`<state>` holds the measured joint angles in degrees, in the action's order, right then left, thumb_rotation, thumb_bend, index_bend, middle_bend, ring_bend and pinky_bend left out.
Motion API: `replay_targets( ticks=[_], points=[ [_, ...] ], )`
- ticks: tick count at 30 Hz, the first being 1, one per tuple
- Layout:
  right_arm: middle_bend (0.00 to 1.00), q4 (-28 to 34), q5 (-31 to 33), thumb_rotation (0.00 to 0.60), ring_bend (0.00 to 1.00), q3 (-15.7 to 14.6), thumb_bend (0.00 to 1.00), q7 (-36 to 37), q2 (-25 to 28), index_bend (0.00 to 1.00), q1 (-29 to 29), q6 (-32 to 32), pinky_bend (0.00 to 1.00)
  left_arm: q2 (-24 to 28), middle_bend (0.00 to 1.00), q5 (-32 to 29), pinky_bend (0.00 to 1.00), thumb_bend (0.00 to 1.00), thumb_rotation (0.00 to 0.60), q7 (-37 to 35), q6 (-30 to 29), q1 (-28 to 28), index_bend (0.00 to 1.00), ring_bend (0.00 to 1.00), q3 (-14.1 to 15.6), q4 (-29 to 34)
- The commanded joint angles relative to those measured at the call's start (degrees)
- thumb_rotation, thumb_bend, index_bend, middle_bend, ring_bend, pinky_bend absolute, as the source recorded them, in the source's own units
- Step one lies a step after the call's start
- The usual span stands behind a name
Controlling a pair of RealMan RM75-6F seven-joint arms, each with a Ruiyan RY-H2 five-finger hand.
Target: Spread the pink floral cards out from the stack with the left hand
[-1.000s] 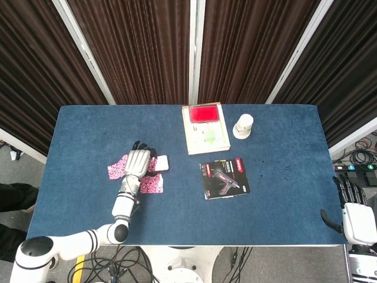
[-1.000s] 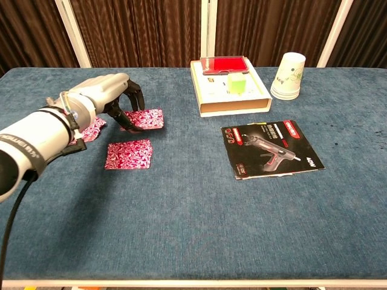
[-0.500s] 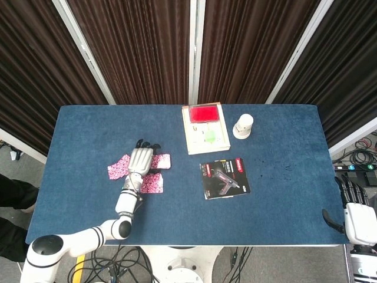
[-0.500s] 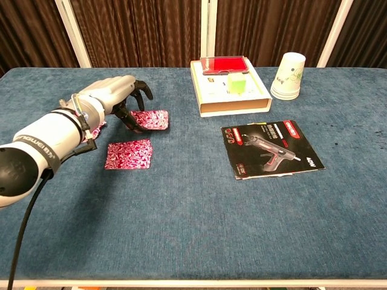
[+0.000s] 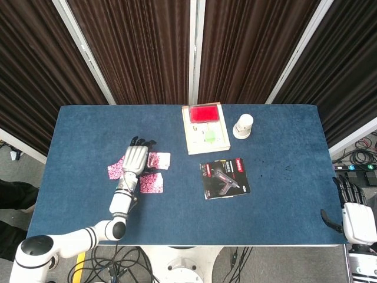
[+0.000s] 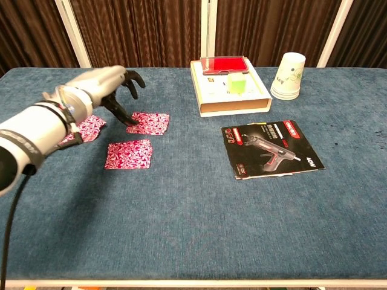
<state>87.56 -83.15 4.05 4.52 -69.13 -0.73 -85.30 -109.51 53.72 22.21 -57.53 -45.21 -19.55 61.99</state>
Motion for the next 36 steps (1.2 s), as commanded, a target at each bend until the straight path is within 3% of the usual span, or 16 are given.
replay_targets(
  ticks=[1, 9, 14, 17, 21, 30, 36],
  points=[
    [0.0, -0.08, -0.42, 0.6, 0.0, -0.14, 0.23, -0.08, -0.14, 0.0, -0.07, -0.08, 0.0, 4.75, 0.3, 0.78, 0.07, 0.15, 0.6, 1.45, -3.89, 2.97, 0.23, 0.13, 0.63, 5.31],
    [0.0, 0.81, -1.77, 0.6, 0.0, -0.57, 0.23, -0.87, -0.14, 0.0, 0.12, -1.11, 0.0, 18.03, 0.25, 2.66, 0.07, 0.14, 0.6, 3.02, -10.46, 11.6, 0.26, 0.09, 5.33, 20.67],
    [0.0, 1.28, -2.48, 0.6, 0.0, -0.73, 0.23, -0.96, -0.07, 0.0, 0.19, -1.66, 0.0, 25.77, 0.22, 8.52, 0.07, 0.14, 0.6, 1.25, -14.48, 17.19, 0.26, 0.08, 11.01, 28.3],
    [0.0, 1.56, -2.65, 0.6, 0.0, -0.59, 0.27, -1.01, -0.03, 0.0, 0.26, -2.13, 0.0, 29.26, 0.22, 12.72, 0.07, 0.14, 0.6, 4.25, -18.45, 20.59, 0.25, 0.08, 15.73, 31.61],
    [0.0, 1.9, -3.05, 0.6, 0.0, -0.66, 0.27, -1.29, 0.05, 0.0, 0.48, -2.76, 0.0, 30.47, 0.22, 17.49, 0.07, 0.13, 0.6, 3.28, -25.1, 25.77, 0.24, 0.08, 19.55, 33.3],
    [0.0, 1.05, -3.82, 0.6, 0.0, -1.3, 0.27, -1.83, -0.77, 0.0, 0.27, -2.31, 0.0, 28.85, 0.22, 25.87, 0.09, 0.11, 0.6, 1.42, -36.7, 33.79, 0.24, 0.08, 22.67, 29.18],
    [0.0, 1.04, -3.97, 0.6, 0.0, -1.24, 0.27, -1.92, -0.71, 0.0, 0.51, -2.97, 0.0, 28.78, 0.23, 27.15, 0.09, 0.09, 0.6, -2.79, -39.32, 38.09, 0.23, 0.08, 23.71, 26.44]
  ],
)
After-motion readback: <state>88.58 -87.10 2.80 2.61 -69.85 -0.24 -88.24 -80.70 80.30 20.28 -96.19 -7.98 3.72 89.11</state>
